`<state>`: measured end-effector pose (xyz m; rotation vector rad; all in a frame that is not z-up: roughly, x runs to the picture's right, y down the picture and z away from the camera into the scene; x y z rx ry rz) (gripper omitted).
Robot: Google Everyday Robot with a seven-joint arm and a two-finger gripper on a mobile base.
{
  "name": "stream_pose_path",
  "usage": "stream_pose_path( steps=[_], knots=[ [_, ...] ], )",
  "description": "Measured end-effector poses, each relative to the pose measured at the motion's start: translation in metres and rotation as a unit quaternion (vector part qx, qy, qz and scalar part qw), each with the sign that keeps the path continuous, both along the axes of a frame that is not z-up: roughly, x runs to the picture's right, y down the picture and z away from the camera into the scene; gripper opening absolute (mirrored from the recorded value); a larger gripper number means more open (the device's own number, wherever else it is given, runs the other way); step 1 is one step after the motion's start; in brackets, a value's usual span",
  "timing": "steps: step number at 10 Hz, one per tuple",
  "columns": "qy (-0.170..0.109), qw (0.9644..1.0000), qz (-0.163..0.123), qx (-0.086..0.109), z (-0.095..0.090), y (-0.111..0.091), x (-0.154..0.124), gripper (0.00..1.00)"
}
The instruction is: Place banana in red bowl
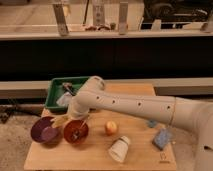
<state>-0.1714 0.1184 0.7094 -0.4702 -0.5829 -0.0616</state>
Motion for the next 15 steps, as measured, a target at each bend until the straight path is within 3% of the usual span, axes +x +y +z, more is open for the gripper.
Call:
stream_pose_path(
  steps=[5, 9, 11, 15],
  knots=[
    [-0.005, 0.9995, 0.023, 0.023, -0.034, -0.027, 0.011, 0.01],
    [0.003, 0.9995, 0.014, 0.029, -0.048, -0.035, 0.014, 0.03],
    [0.006, 0.9996, 0.002, 0.026, -0.048, -0.033, 0.015, 0.30],
    [0.006, 0.9996, -0.004, 0.029, -0.050, -0.034, 0.015, 0.70]
  ],
)
